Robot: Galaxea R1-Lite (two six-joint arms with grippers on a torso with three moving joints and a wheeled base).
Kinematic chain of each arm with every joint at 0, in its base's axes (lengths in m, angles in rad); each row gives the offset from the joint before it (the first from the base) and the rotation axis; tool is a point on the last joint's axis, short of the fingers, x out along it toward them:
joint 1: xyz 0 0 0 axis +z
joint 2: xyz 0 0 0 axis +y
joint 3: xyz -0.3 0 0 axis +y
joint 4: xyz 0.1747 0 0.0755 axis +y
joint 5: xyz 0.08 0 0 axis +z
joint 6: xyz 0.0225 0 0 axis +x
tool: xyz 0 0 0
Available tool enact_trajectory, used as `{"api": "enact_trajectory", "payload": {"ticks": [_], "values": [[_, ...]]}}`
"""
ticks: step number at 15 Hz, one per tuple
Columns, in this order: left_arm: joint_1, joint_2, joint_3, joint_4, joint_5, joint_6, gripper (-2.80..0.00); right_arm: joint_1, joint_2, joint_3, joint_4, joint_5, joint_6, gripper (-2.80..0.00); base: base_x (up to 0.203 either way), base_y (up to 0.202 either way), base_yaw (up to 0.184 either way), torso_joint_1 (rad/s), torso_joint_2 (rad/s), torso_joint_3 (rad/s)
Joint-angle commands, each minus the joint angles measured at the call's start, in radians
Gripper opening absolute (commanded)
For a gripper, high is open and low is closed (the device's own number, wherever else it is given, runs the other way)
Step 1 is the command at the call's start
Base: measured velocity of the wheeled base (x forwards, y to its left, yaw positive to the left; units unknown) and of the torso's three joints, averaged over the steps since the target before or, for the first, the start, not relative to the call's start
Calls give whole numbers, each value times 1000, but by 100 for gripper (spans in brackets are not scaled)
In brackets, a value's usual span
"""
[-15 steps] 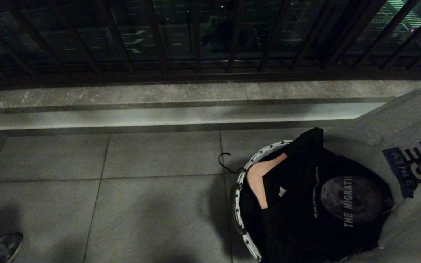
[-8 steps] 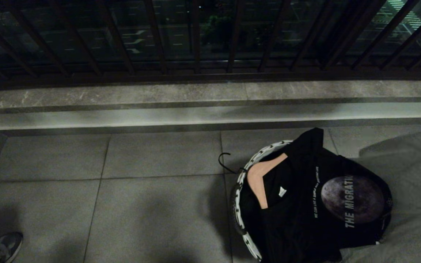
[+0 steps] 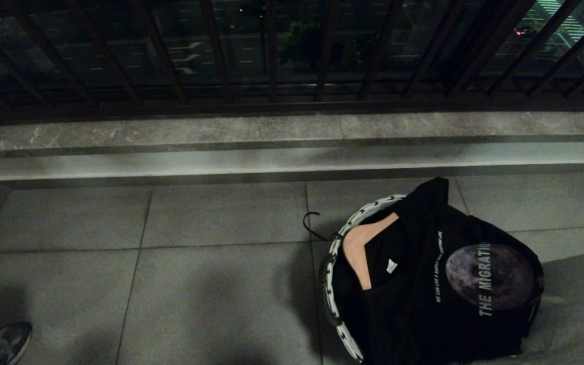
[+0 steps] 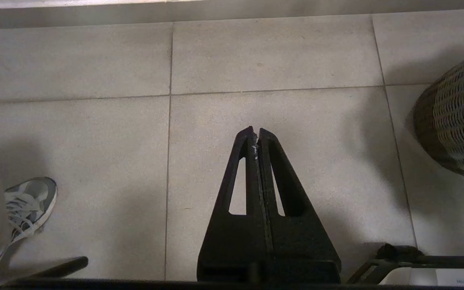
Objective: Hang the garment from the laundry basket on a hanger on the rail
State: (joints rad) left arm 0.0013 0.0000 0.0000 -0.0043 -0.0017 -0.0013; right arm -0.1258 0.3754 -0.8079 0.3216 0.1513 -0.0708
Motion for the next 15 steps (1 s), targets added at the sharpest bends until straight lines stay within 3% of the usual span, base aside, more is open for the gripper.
{"api": "enact_trajectory", "payload": {"ticks": [1, 7, 10, 13, 15], "values": [[0, 0, 2, 0, 0, 0, -280, -11, -47, 10, 2, 8, 0, -280, 0, 0, 0, 0, 0, 0], [0, 0, 2, 0, 0, 0, -280, 1, -96, 24, 2, 29, 2, -280, 0, 0, 0, 0, 0, 0], [0, 0, 2, 0, 0, 0, -280, 7, -84, 30, 12, 94, 4, -280, 0, 0, 0, 0, 0, 0], [0, 0, 2, 0, 0, 0, -280, 84, -82, 9, 52, 109, 18, -280, 0, 0, 0, 0, 0, 0], [0, 0, 2, 0, 0, 0, -280, 90, -102, 30, 64, 100, 30, -280, 0, 0, 0, 0, 0, 0]]}}
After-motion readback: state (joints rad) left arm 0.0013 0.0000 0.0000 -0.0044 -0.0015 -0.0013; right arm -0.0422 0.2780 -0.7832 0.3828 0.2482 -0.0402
